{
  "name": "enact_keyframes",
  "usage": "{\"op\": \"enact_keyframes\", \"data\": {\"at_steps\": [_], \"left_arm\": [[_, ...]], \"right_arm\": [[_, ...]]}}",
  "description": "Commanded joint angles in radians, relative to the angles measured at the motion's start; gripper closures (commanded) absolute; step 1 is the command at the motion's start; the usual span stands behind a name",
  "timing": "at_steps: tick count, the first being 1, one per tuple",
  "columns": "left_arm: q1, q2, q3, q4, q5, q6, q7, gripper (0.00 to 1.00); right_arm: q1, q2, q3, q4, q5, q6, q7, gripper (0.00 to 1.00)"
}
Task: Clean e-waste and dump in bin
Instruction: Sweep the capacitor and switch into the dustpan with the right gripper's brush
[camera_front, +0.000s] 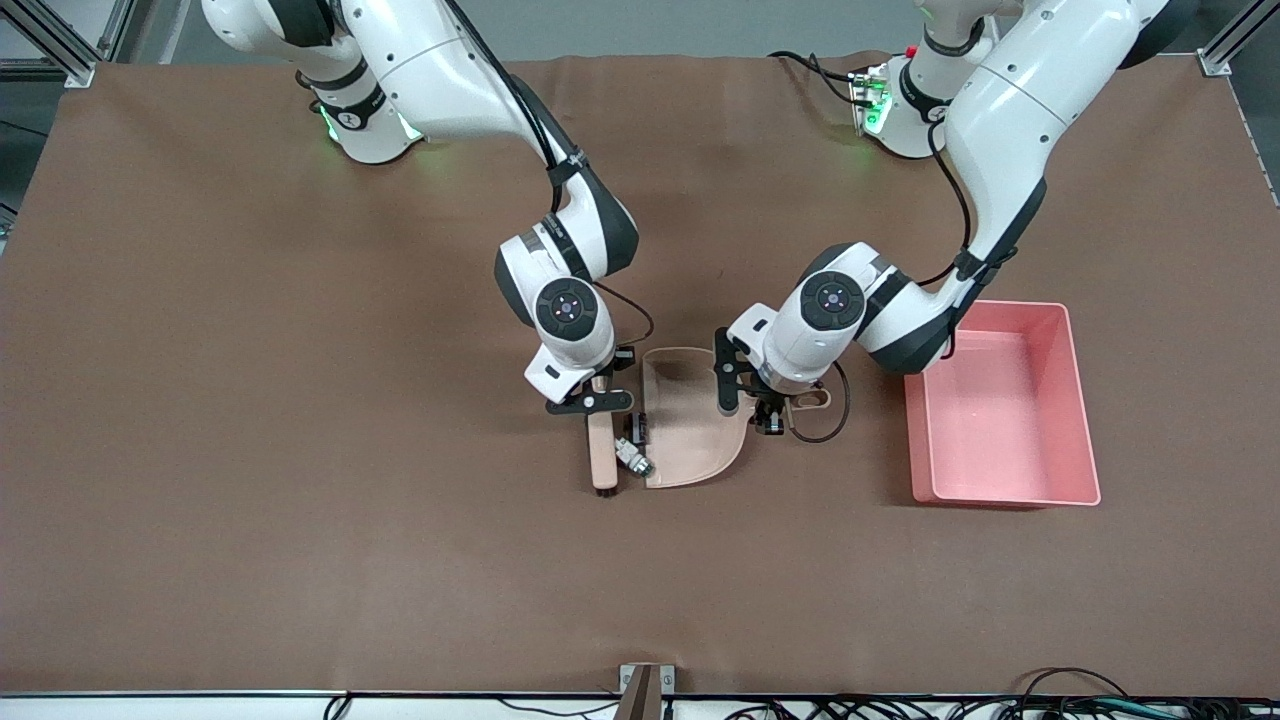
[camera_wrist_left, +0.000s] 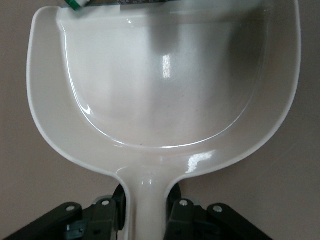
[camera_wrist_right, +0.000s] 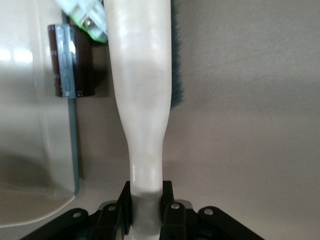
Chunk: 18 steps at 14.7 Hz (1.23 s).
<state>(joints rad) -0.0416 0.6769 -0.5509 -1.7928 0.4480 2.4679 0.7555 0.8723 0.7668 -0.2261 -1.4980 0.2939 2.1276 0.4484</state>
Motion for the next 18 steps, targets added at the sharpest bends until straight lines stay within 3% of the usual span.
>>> {"op": "enact_keyframes", "data": {"at_steps": [1,6,9,13,16,18], "left_arm": [[-0.018,0.007,0.012,0.027,0.014,-0.017,-0.01,0.93],[-0.037,0.01,0.016,0.035,0.014,-0.018,-0.03,0.93],[-0.031,0.009,0.016,0.033,0.026,-0.017,-0.031,0.93],[-0.011,0.019,0.016,0.032,0.037,0.017,-0.027,0.97],[-0.004,0.029,0.014,0.02,0.038,0.081,-0.016,0.99],[0.015,0.036,0.012,0.007,0.04,0.133,0.027,0.99]], "right_arm": [[0.01,0.019,0.037,0.033,-0.007,-0.018,0.023,1.0],[0.019,0.017,0.114,0.093,-0.007,-0.034,0.108,1.0],[0.017,0.011,0.125,0.123,0.004,-0.121,0.165,1.0],[-0.077,-0.101,0.123,0.113,0.004,-0.279,0.112,1.0],[-0.154,-0.237,0.114,-0.025,-0.002,-0.249,0.105,1.0],[-0.18,-0.398,0.11,-0.281,-0.015,-0.111,0.099,1.0]]}}
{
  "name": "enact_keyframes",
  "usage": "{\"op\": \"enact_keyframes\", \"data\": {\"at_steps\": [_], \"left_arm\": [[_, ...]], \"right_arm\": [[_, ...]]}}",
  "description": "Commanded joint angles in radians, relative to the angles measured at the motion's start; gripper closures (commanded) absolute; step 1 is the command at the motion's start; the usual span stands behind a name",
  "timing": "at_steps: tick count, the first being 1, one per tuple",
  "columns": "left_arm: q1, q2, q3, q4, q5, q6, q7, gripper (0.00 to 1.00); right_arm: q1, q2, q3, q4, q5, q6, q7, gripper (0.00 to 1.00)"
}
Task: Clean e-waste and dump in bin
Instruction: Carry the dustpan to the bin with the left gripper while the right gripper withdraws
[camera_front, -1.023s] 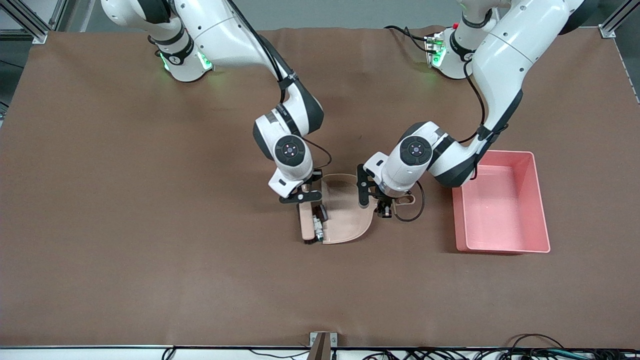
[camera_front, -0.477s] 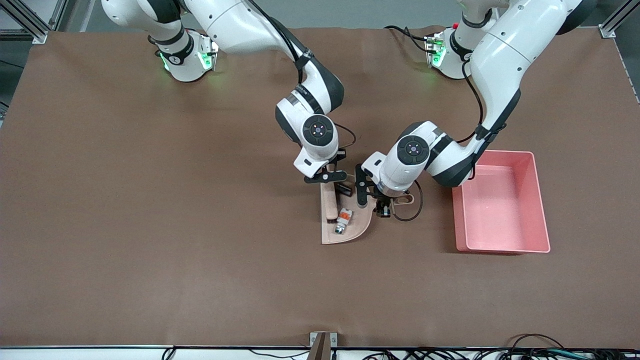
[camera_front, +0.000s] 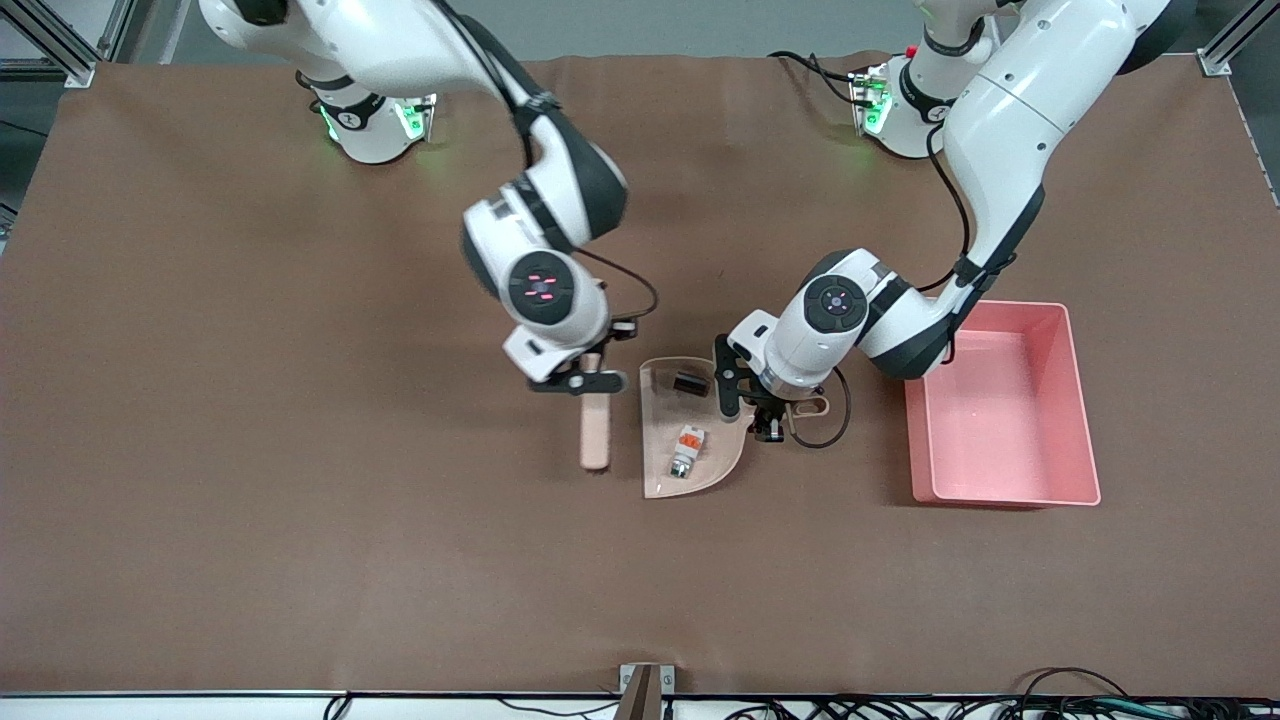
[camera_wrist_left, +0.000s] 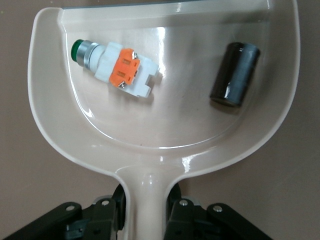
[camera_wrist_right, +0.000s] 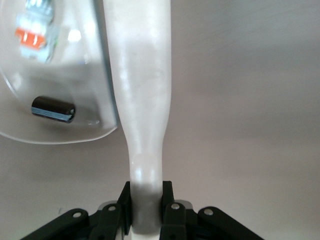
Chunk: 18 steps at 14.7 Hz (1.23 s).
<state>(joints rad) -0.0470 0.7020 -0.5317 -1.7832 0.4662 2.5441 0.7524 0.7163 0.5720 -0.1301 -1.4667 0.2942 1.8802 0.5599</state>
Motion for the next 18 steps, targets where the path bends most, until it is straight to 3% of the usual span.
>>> {"op": "enact_keyframes", "data": {"at_steps": [1,3,5,7,9,11,14,18], "left_arm": [[0.025,0.011,-0.007,-0.012,0.02,0.079,0.06,0.99],[0.038,0.011,-0.011,-0.012,0.02,0.09,0.094,0.99],[0.042,0.001,-0.017,-0.01,0.02,0.09,0.102,0.99],[0.088,-0.001,-0.062,-0.009,0.02,0.09,0.128,0.99],[0.171,-0.001,-0.134,-0.009,0.02,0.087,0.162,0.99],[0.241,-0.002,-0.194,-0.009,0.019,0.074,0.194,0.99],[0.349,-0.019,-0.275,0.004,0.02,-0.019,0.231,0.99],[0.55,-0.042,-0.413,0.018,0.02,-0.137,0.306,0.99]], "right_arm": [[-0.059,-0.302,0.012,-0.475,-0.017,0.233,-0.027,1.0],[-0.11,-0.444,0.001,-0.682,-0.039,0.292,-0.101,1.0],[-0.231,-0.532,-0.011,-0.795,-0.085,0.284,-0.199,1.0],[-0.28,-0.567,-0.014,-0.903,-0.119,0.341,-0.222,1.0],[-0.349,-0.607,-0.013,-1.062,-0.205,0.503,-0.235,1.0],[-0.453,-0.61,-0.013,-1.171,-0.221,0.64,-0.352,1.0],[-0.586,-0.609,-0.014,-1.233,-0.222,0.703,-0.523,1.0],[-0.597,-0.6,-0.013,-1.241,-0.227,0.73,-0.542,1.0]]}}
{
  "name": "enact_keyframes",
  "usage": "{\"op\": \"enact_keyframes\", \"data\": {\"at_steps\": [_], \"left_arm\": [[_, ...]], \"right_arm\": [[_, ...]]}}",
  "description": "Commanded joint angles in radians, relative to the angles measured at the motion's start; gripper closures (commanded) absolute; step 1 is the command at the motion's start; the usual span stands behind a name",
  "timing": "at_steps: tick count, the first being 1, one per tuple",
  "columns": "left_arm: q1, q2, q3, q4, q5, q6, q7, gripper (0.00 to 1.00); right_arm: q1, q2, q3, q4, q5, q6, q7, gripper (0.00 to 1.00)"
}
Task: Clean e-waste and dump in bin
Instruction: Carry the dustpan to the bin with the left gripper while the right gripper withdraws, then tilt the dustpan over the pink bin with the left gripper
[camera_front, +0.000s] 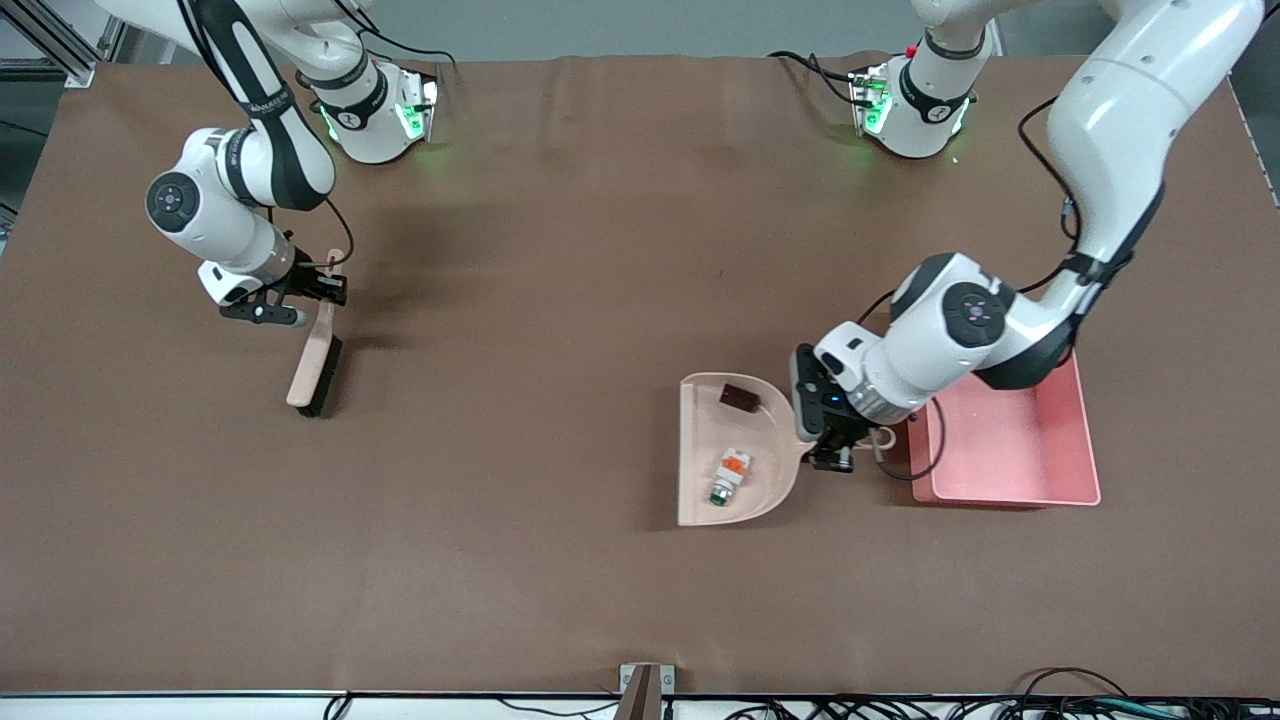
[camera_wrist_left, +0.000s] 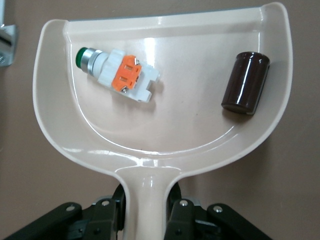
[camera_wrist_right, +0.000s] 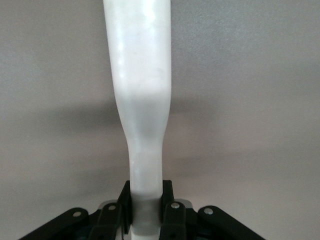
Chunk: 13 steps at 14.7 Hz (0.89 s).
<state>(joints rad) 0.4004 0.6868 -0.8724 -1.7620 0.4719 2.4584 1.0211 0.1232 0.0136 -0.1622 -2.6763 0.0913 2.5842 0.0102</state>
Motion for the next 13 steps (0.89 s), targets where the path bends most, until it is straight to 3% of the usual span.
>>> {"op": "enact_keyframes", "data": {"at_steps": [1,2,3,6,7,10,13], "left_arm": [[0.165,-0.027,-0.106,-0.004,0.014,-0.076,0.059,0.99],[0.214,-0.027,-0.129,-0.004,0.014,-0.093,0.08,0.99],[0.266,-0.027,-0.149,-0.004,0.014,-0.117,0.106,0.99],[0.414,-0.027,-0.2,-0.004,0.013,-0.165,0.19,0.99],[0.452,-0.026,-0.207,-0.004,0.011,-0.179,0.21,0.99],[0.563,-0.026,-0.231,-0.002,0.01,-0.237,0.282,0.99],[0.685,-0.026,-0.234,-0.005,0.007,-0.283,0.397,0.99]], "right_arm": [[-0.004,-0.028,0.02,-0.03,-0.025,0.036,0.007,1.0],[-0.004,-0.011,0.02,-0.025,-0.038,0.036,0.005,0.99],[-0.008,-0.005,0.02,-0.021,-0.047,0.034,0.005,0.89],[-0.02,0.008,0.02,-0.001,-0.047,0.033,0.007,0.37],[-0.026,0.008,0.02,0.007,-0.047,0.034,0.008,0.33],[-0.027,0.008,0.021,0.077,-0.045,0.014,0.02,0.03],[-0.027,-0.017,0.02,0.163,-0.044,-0.086,0.01,0.0]]}}
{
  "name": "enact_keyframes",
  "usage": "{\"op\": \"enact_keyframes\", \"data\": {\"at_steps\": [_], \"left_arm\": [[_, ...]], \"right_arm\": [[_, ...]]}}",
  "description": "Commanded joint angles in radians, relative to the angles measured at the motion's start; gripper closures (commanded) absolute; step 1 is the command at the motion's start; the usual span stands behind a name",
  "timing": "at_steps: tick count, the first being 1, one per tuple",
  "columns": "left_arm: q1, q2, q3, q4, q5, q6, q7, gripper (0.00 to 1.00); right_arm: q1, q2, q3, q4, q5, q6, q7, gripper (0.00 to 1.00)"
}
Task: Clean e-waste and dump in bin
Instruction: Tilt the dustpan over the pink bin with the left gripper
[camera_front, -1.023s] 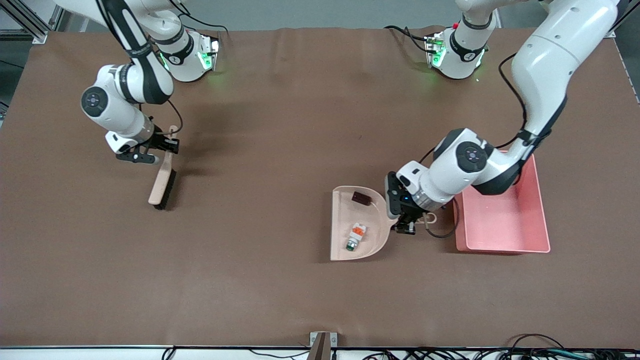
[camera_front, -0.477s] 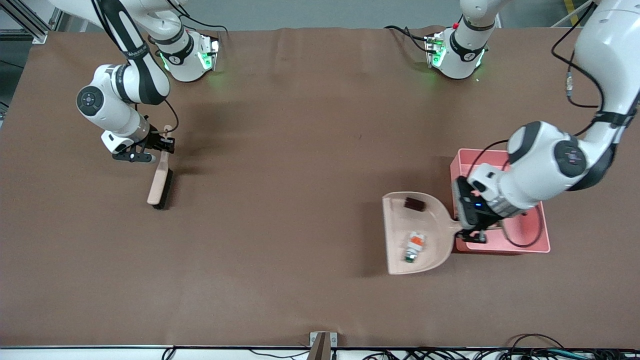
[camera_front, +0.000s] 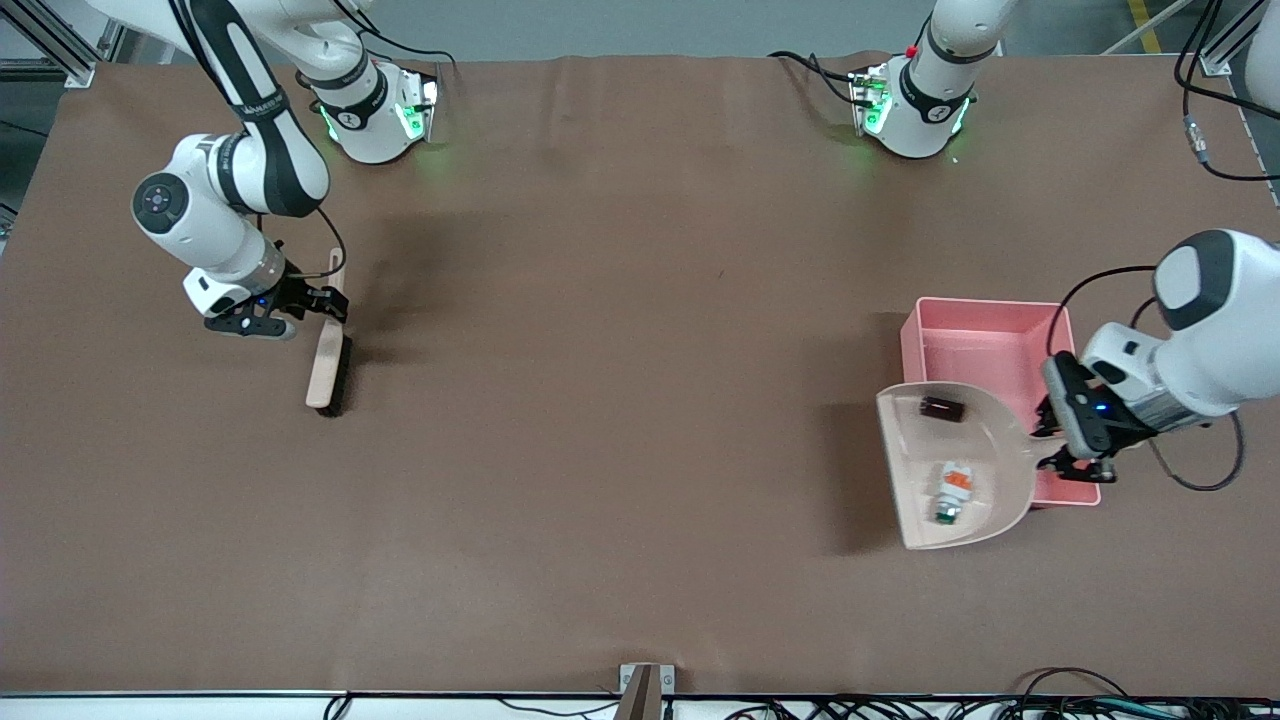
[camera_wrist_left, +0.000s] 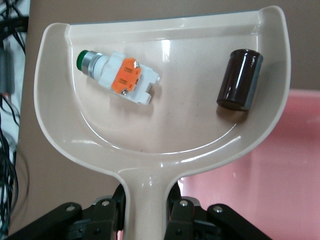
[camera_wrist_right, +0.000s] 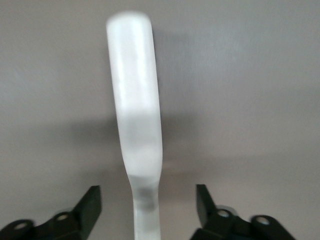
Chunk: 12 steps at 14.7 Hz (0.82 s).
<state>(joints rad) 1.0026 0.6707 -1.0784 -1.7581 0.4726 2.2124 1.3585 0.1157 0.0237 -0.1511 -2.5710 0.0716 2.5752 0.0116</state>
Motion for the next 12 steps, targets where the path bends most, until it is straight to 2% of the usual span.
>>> {"op": "enact_keyframes", "data": {"at_steps": [1,4,7,9,11,12], "left_arm": [[0.115,-0.011,-0.028,-0.006,0.006,-0.055,0.103,0.99],[0.207,-0.016,-0.029,0.002,0.009,-0.147,0.203,0.99],[0.258,-0.084,-0.043,0.002,0.014,-0.245,0.225,0.99],[0.255,-0.156,-0.044,0.0,0.024,-0.264,0.209,0.99],[0.239,-0.186,-0.048,-0.004,0.108,-0.27,0.128,0.99],[0.219,-0.186,-0.048,-0.001,0.154,-0.281,0.094,0.99]], "right_arm": [[-0.021,-0.045,0.007,0.113,-0.026,-0.163,0.008,0.0],[-0.041,-0.05,0.005,0.346,-0.024,-0.474,0.007,0.0],[-0.062,-0.041,0.005,0.66,-0.026,-0.776,0.005,0.0],[-0.061,-0.042,0.007,0.805,-0.026,-0.89,0.004,0.0],[-0.056,-0.042,0.01,0.925,-0.026,-1.022,0.005,0.0],[-0.057,-0.041,0.01,0.977,-0.026,-1.041,0.004,0.0]]}}
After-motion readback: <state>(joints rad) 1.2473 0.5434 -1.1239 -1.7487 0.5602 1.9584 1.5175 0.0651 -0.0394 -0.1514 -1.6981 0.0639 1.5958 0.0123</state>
